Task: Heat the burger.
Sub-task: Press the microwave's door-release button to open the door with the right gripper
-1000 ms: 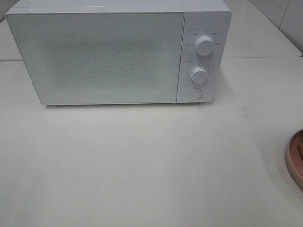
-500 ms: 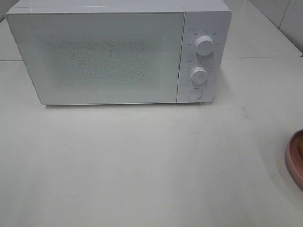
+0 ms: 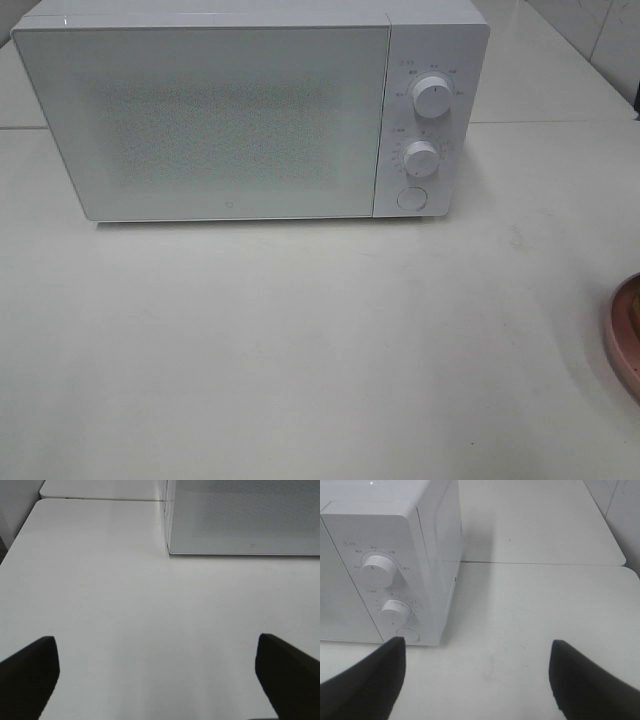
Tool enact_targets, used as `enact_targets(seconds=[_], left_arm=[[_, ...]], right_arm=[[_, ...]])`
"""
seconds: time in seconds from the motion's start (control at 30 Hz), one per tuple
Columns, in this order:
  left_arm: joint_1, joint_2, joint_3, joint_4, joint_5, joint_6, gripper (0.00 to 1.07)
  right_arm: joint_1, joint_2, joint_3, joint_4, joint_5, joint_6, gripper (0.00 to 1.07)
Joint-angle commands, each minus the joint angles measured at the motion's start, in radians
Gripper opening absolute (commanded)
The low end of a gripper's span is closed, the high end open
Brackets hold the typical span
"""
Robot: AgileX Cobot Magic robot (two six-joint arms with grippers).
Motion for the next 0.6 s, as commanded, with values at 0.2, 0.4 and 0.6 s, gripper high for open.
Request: enact_targets(seconds=[0.2,0.4,0.6], left_arm=[[-0.007,-0.022,0.003,0.003,-0.015,0.0,1.0],[-0.007,-0.022,0.003,0.004,-0.015,0.0,1.0],[-0.007,-0.022,0.003,0.004,-0.015,0.0,1.0]], right_arm=[[-0.006,0.156,-0.007,-0.021,-0.2,-0.009,0.76],[-0.006,0.295,-0.007,-0.057,-0.351,-0.009,0.76],[0.001,0.373,-0.006,-0.057,-0.421,-0.01,0.76]])
